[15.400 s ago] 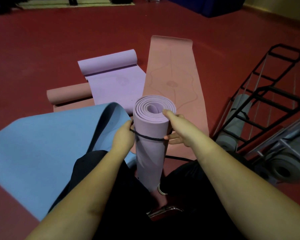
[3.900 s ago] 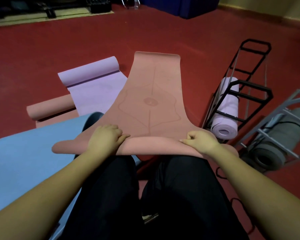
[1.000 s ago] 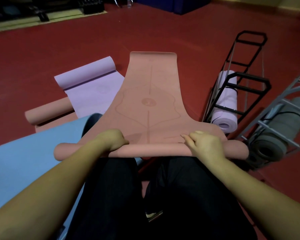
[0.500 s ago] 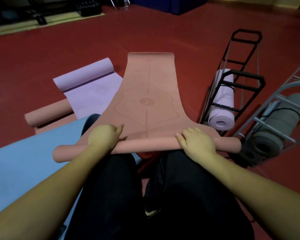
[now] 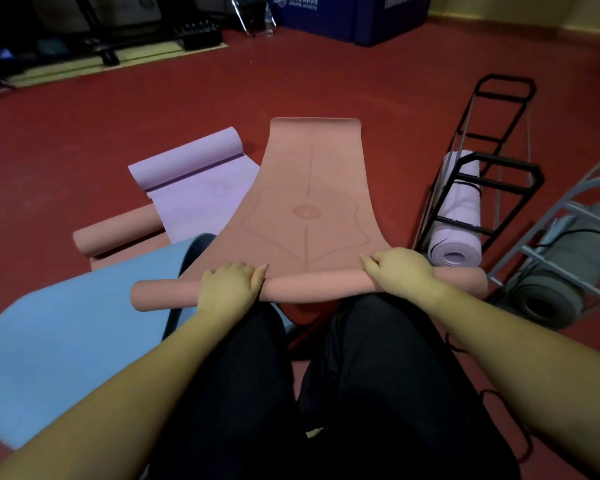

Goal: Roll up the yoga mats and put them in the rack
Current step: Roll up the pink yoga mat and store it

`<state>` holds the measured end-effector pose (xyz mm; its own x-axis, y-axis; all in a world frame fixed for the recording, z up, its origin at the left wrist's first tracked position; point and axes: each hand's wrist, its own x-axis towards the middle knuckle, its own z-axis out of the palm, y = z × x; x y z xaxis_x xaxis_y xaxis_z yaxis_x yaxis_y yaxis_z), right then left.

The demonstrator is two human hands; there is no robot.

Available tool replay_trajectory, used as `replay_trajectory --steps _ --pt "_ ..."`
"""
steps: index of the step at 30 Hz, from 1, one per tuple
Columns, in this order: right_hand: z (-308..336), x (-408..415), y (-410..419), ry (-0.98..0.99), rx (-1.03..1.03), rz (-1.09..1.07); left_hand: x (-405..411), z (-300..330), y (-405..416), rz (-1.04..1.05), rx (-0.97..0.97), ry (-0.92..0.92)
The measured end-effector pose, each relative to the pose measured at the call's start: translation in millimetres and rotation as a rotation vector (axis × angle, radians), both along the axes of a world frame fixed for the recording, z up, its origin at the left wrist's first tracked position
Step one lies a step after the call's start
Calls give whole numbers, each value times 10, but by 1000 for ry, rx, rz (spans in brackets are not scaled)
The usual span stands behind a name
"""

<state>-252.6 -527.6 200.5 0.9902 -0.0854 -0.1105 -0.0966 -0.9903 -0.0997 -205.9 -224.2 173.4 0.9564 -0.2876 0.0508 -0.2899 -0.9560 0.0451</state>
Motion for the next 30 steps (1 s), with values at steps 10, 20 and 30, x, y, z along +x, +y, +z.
replay_trajectory --steps 10,20,30 --pt "190 141 -123 352 68 -2 284 452 -101 34 107 400" --pt "-67 189 -186 150 171 -10 478 224 -205 41 62 644" --pt "-248 -311 62 -347 -47 38 604 230 -175 62 24 746"
